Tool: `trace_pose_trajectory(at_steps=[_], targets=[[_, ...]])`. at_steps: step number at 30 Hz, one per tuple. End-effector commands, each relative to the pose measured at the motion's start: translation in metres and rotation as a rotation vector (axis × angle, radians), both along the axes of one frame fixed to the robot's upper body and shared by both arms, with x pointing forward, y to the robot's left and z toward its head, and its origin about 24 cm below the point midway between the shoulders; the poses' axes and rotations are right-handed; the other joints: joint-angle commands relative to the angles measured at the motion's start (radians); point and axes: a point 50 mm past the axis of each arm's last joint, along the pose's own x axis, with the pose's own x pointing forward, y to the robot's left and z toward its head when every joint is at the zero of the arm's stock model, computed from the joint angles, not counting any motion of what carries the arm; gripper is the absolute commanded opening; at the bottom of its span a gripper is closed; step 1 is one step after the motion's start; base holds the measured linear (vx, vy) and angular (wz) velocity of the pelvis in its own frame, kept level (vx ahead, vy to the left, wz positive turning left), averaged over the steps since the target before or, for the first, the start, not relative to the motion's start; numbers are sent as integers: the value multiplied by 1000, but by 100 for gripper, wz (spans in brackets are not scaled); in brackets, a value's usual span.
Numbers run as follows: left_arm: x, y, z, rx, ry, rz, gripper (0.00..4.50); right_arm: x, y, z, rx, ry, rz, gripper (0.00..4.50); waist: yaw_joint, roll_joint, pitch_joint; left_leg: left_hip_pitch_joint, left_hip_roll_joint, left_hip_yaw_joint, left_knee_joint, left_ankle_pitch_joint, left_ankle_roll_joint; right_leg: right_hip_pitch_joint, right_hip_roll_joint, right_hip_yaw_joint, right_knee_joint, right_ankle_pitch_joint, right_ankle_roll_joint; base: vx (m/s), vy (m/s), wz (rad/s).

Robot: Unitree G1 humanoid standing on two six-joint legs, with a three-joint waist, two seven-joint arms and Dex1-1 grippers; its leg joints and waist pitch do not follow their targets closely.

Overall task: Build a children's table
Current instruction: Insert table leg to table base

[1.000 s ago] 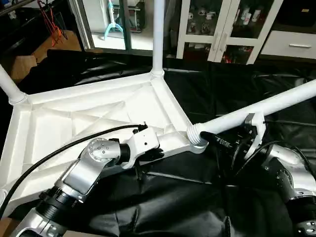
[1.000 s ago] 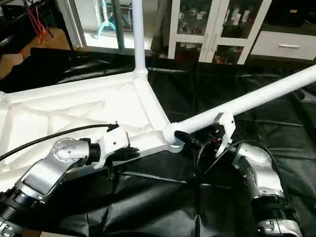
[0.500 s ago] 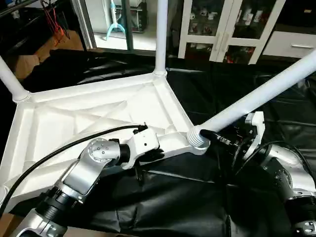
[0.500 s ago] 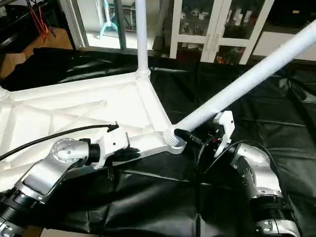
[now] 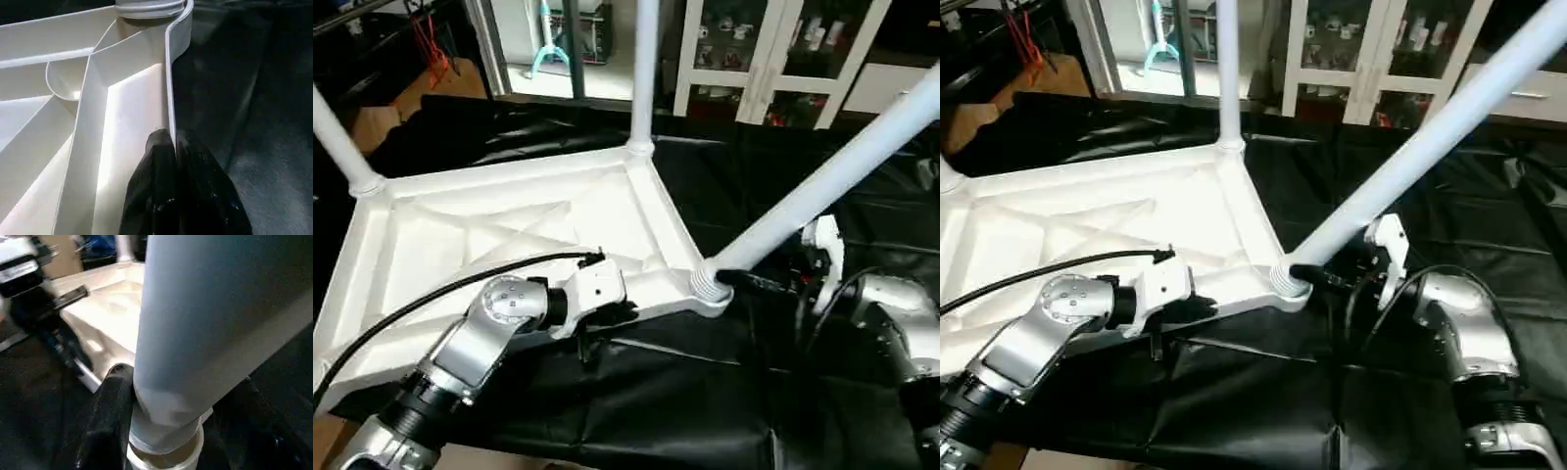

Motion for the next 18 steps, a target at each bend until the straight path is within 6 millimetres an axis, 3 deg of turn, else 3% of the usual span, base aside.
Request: trace_pose_trajectory(at_steps=[1,9,18], targets=[[-6,-2,3,-9,-6,-64,0,-4,-5,-7,-97,62,72,197,3,-16,-80,19,55,-29,-37,199,229,66,-74,38,-30,363,-278,0,0,0],[-14,-2,6,-38,3,-178,0,-21,-11,-29,-313,216,293,196,11,-18,-79,18,58,-28,-35,174,227,63,-76,39,-32,318,-282,0,0,0],[-19,-3,8,-45,9,-257,0,-38,-11,-39,-443,318,499,195,20,-15,-77,21,61,-28,-36,141,219,60,-76,41,-35,276,-277,0,0,0]])
